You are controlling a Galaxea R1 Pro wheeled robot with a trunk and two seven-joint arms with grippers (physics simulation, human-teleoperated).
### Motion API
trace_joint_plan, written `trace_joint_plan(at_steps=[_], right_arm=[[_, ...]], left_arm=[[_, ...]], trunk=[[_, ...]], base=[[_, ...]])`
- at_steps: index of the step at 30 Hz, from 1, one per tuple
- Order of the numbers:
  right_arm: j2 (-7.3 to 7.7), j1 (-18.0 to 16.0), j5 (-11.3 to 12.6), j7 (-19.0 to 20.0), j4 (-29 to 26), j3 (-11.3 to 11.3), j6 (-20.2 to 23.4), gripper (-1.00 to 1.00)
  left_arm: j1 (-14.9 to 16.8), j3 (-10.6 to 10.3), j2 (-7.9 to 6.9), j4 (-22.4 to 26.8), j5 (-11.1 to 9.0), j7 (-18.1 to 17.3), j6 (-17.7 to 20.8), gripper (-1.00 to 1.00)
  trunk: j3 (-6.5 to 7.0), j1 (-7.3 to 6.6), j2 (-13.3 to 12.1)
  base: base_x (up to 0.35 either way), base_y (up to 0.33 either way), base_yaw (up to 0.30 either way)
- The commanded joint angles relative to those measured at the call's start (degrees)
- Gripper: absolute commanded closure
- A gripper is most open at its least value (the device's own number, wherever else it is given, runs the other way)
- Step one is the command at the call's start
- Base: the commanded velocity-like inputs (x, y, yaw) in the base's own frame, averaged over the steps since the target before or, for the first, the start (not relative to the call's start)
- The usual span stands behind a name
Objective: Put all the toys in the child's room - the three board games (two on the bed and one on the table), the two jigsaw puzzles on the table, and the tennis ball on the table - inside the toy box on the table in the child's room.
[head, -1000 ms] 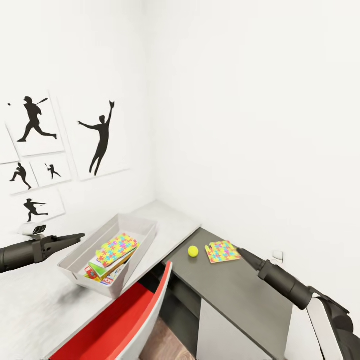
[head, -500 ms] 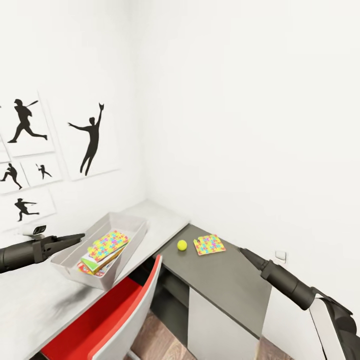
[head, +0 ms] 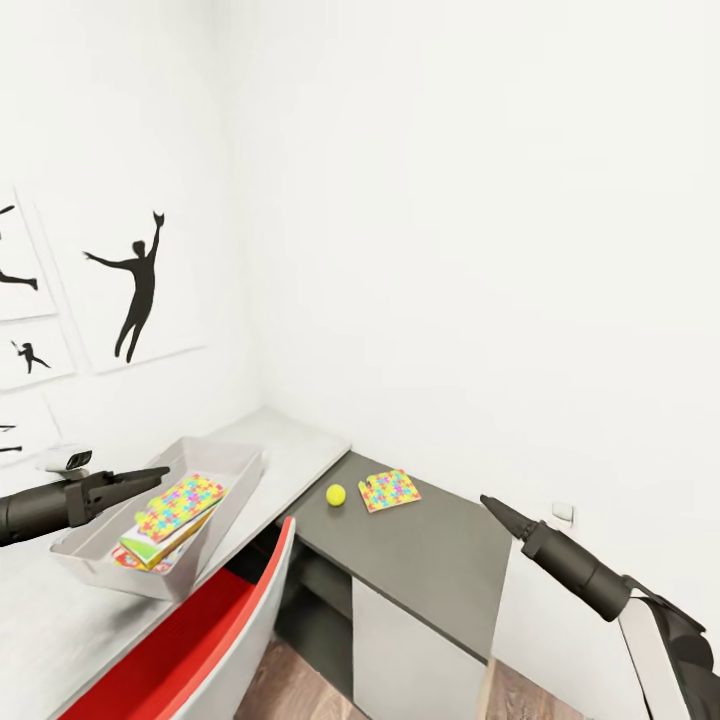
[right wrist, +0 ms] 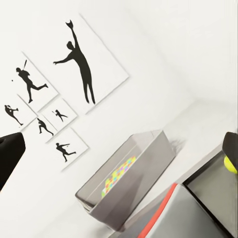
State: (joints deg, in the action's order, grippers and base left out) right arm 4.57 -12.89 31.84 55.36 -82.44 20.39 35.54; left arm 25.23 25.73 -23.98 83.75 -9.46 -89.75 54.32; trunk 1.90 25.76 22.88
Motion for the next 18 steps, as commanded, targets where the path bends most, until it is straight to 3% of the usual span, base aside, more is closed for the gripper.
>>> trace_joint_plan(at_steps=[1, 5, 14, 18], right_arm=[[0.03, -0.03, 0.31, 0.06, 0.06, 0.03, 0.40, -1.00], [0.00, -0.03, 0.32, 0.09, 0.15, 0.56, 0.40, -1.00], [-0.07, -0.03, 0.40, 0.10, 0.66, 1.27, 0.40, -1.00], [0.07, -0.03, 0.38, 0.10, 1.24, 1.38, 0.40, -1.00]], left_arm=[[0.00, 0.02, -0.02, 0.01, 0.06, -0.25, 0.59, -1.00], [0.01, 0.02, -0.02, -0.02, 0.06, -0.25, 0.54, -1.00], [0.00, 0.02, -0.02, -0.04, 0.06, -0.25, 0.52, -1.00], [-0.01, 0.02, -0.02, -0.03, 0.06, -0.25, 0.52, -1.00]], trunk=[[0.04, 0.02, 0.04], [0.28, 0.02, 0.04], [0.38, 0.02, 0.04], [0.38, 0.02, 0.04]], base=[[0.000, 0.000, -0.223], [0.000, 0.000, -0.200], [0.000, 0.000, -0.050], [0.000, 0.000, -0.172]])
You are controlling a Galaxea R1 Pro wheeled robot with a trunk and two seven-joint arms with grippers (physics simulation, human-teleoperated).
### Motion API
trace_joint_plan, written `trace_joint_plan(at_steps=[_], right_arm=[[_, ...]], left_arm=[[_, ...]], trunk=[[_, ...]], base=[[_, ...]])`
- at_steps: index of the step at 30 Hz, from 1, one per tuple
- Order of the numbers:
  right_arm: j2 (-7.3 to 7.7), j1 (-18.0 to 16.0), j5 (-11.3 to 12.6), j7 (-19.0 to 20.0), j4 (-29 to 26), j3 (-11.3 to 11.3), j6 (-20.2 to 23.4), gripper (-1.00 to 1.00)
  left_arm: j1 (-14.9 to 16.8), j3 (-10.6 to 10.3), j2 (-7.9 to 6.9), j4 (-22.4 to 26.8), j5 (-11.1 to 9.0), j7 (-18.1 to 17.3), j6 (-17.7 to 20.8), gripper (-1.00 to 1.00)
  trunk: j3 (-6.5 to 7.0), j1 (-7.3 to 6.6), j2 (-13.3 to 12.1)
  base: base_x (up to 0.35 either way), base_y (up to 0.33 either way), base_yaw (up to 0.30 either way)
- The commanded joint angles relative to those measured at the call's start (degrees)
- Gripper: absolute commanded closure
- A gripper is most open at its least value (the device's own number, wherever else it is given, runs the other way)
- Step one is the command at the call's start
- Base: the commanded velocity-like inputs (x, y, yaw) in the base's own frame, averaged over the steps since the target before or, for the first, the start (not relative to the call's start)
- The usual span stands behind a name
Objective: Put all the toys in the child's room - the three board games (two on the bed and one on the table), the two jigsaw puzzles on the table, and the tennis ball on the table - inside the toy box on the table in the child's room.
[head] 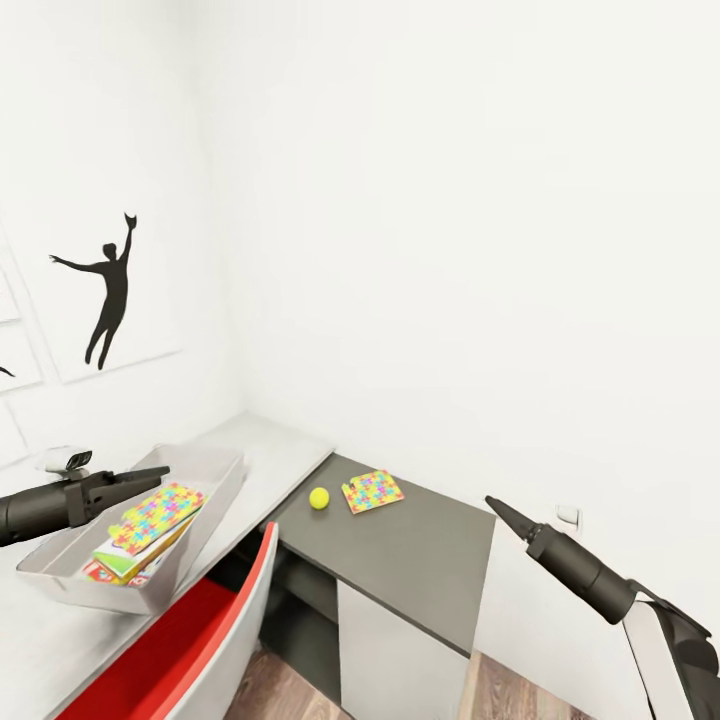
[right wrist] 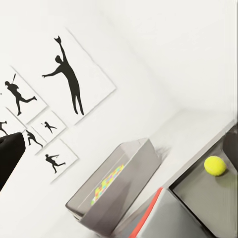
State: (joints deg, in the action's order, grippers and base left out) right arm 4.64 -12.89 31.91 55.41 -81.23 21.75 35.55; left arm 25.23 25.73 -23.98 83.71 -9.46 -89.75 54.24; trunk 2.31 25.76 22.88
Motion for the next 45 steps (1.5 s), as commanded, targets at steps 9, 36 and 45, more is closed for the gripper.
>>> trace_joint_plan(at_steps=[9, 36, 45], right_arm=[[0.30, -0.06, 0.65, 0.13, 0.89, 0.12, 0.40, -1.00], [0.60, -0.09, 0.93, 0.36, 7.34, 5.25, 0.46, -1.00], [0.70, -0.51, 0.18, -0.59, 11.79, 5.49, 0.57, -1.00]], left_arm=[[0.01, 0.02, -0.02, -0.03, 0.05, -0.25, 0.58, -1.00], [0.07, -0.27, 0.46, -0.04, 0.49, -0.25, 0.60, -1.00], [0.08, -0.67, 0.74, -0.19, 1.62, -0.25, 0.72, -1.00]], trunk=[[-0.02, 0.02, 0.04], [-0.02, 0.02, 0.04], [-0.02, 0.02, 0.04]], base=[[0.000, 0.000, -0.267], [0.000, 0.000, -0.280], [0.000, 0.000, -0.281]])
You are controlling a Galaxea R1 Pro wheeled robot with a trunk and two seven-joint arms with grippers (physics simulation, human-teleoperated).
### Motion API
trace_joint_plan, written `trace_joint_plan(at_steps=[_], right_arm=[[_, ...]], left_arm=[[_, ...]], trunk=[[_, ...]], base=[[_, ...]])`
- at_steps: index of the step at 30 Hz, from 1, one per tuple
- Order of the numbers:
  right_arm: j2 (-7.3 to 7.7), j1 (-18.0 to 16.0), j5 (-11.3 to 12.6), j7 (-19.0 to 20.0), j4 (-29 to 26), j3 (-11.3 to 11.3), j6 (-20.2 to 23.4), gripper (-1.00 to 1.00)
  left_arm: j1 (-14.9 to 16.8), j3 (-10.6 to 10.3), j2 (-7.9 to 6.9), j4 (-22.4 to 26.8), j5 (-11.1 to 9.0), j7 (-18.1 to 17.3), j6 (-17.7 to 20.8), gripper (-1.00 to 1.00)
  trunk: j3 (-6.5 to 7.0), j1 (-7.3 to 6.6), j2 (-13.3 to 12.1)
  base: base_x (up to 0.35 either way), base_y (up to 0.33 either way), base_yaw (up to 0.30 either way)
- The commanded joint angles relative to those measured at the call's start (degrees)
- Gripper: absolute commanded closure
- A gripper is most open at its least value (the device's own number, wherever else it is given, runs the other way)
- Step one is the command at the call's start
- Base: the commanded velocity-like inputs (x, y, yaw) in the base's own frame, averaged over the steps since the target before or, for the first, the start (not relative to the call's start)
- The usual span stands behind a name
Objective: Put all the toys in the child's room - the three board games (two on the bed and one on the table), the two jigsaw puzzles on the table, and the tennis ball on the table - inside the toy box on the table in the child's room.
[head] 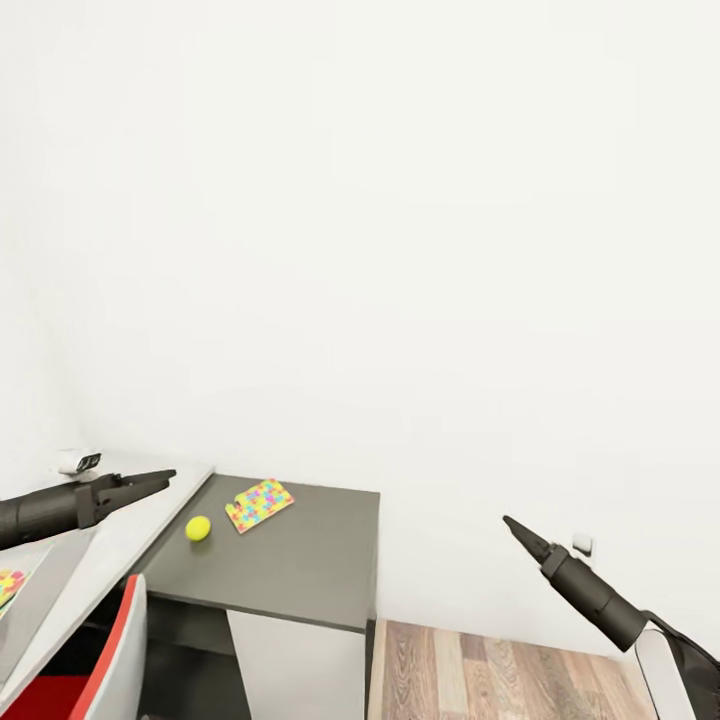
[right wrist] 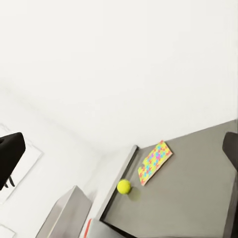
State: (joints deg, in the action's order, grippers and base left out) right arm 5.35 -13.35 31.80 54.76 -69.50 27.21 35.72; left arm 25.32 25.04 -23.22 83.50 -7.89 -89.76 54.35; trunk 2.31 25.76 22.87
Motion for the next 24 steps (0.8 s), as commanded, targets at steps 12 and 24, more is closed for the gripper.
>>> trace_joint_plan(at_steps=[12, 24], right_arm=[[0.24, -0.49, 0.11, -6.78, 1.70, 0.04, 3.14, -1.00], [0.97, -0.81, -0.04, -11.60, 1.73, -0.18, 4.82, -1.00]], left_arm=[[0.48, -1.24, 3.64, -0.09, 3.28, 15.30, 1.18, -1.00], [0.95, -5.40, 6.56, -2.28, 2.96, 40.54, 1.41, -1.00]], trunk=[[-0.02, 0.02, 0.04], [-0.07, 0.02, 0.04]], base=[[0.000, 0.000, -0.259], [0.000, 0.000, -0.044]])
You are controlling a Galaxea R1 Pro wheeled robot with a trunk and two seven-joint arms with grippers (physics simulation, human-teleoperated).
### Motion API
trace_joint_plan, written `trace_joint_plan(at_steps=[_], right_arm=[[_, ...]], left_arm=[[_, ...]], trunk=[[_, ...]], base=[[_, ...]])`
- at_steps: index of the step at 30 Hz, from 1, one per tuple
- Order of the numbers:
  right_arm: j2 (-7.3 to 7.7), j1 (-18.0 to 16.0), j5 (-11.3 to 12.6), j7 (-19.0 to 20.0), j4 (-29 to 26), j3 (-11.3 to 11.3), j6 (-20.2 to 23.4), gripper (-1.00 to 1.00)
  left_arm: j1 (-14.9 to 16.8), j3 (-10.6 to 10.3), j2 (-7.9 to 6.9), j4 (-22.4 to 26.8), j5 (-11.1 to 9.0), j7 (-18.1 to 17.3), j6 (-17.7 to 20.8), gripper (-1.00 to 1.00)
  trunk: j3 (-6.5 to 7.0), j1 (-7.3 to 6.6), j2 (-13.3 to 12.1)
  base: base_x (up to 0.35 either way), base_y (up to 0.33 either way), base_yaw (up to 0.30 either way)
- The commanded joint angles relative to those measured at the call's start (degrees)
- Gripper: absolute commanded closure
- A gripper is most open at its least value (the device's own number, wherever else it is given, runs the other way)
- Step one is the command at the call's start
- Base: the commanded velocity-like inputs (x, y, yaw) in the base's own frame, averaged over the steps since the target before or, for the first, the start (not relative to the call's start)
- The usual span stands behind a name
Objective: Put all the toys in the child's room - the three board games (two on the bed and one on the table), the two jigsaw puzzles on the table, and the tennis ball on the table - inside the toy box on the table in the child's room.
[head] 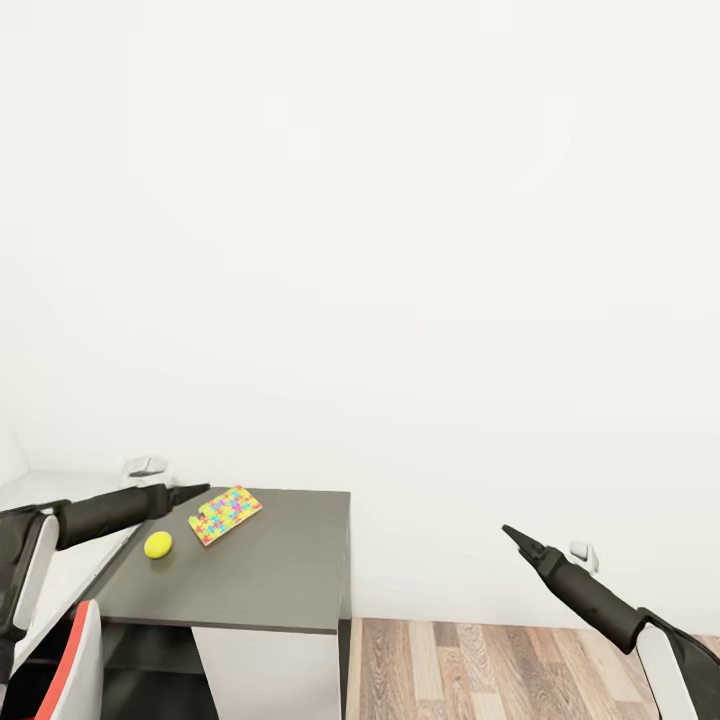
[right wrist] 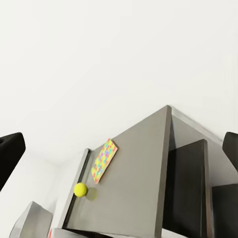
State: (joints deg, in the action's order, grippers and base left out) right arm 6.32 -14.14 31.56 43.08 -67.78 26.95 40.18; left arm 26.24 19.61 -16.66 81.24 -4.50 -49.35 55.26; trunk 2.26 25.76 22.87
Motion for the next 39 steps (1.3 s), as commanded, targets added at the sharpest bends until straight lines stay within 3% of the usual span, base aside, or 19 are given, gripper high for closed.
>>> trace_joint_plan(at_steps=[1, 6, 14, 29, 31, 35, 39], right_arm=[[0.00, -0.05, 0.19, 0.05, 0.01, 0.06, 0.42, -1.00], [0.05, -0.14, 0.17, 0.08, 0.01, 0.04, 0.50, -1.00], [0.09, -0.18, 0.25, 0.08, 0.01, -0.03, 0.49, -1.00], [-0.09, -0.13, 0.11, 0.07, 0.08, -0.33, -0.11, -1.00], [-0.75, -0.78, -0.56, -0.58, 0.74, -0.99, 0.32, -1.00], [-1.01, -1.40, -0.54, -1.20, 0.94, -1.61, -0.25, -1.00], [-1.08, -0.12, -0.12, 0.08, -0.34, -0.32, -1.12, -1.00]], left_arm=[[0.03, -0.11, 0.36, -0.10, -0.47, 1.56, 0.52, -1.00], [0.04, -0.41, 1.14, -0.41, -0.32, 4.13, 0.32, -1.00], [0.04, -0.84, 2.75, -0.57, -0.09, 5.14, -0.04, -1.00], [0.04, -1.15, 2.95, -0.56, -0.16, 5.31, -0.14, -1.00], [0.69, -1.81, 2.30, -1.22, 0.49, 4.66, -0.80, -1.00], [1.99, -2.90, 2.45, -2.51, -0.11, 4.28, -2.07, -1.00], [0.67, -1.59, 3.73, -1.84, -1.39, 4.75, -0.75, -1.00]], trunk=[[-0.07, 0.02, 0.05], [-0.36, 0.02, 0.05], [-0.98, 0.02, 0.05], [-1.67, 0.02, 0.05], [-1.67, 0.02, 0.05], [-1.67, 0.02, 0.05], [-1.67, 0.02, 0.05]], base=[[0.000, 0.000, -0.002], [0.009, 0.000, 0.000], [0.204, 0.043, 0.000], [0.103, 0.063, 0.000], [0.000, 0.000, 0.000], [0.000, 0.000, 0.000], [0.000, 0.000, 0.000]])
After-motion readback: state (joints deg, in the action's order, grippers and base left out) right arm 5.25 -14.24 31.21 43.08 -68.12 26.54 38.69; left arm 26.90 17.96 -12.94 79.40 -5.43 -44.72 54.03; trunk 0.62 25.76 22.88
